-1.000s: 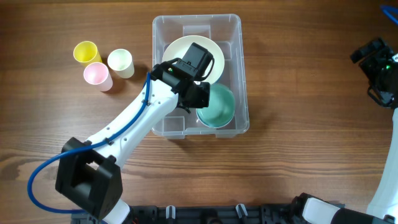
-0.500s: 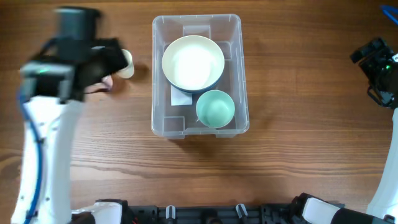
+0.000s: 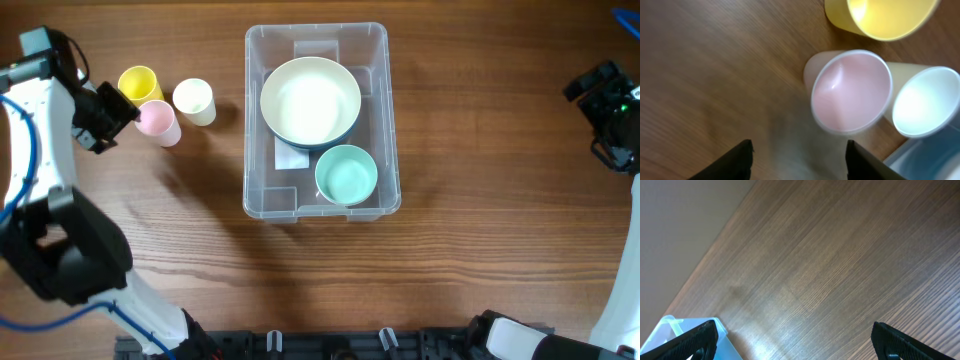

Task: Pack container
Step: 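Grasp the pink cup with the left gripper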

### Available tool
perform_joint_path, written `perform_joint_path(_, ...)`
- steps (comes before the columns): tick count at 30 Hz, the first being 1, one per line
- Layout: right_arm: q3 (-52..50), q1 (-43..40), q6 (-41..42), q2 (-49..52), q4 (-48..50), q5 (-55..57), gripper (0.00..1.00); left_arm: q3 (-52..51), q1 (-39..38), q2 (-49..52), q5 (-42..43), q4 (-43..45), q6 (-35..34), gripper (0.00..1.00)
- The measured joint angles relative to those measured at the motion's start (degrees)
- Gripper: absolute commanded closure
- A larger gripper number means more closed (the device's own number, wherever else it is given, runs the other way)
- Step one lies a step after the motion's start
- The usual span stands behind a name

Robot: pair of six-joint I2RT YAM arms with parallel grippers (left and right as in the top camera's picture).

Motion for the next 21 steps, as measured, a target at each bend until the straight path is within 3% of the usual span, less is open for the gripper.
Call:
perform_joint_path(6, 0.0, 0.0, 0.0, 0.0, 0.0, 0.0, 0.0, 0.0, 0.0, 7.7, 1.7, 4.0, 0.5, 0.68)
perform_joint_path(8, 0.0, 0.0, 0.0, 0.0, 0.0, 0.0, 0.0, 0.0, -0.1, 8.4, 1.9, 4.7, 0.6, 0.88)
perform_joint_path(9, 0.0, 0.0, 0.0, 0.0, 0.0, 0.0, 0.0, 0.0, -0.2, 8.5, 1.9, 4.7, 0.6, 0.94)
perform_joint_path(17, 0.0, 0.0, 0.0, 0.0, 0.0, 0.0, 0.0, -0.1, -0.9, 7.8, 2.2, -5.4, 0.5, 0.96)
perform_joint_path(21, 0.0, 0.0, 0.0, 0.0, 0.0, 0.0, 0.0, -0.4, -1.4, -1.4, 2.4, -13.1, 0.5, 0.96)
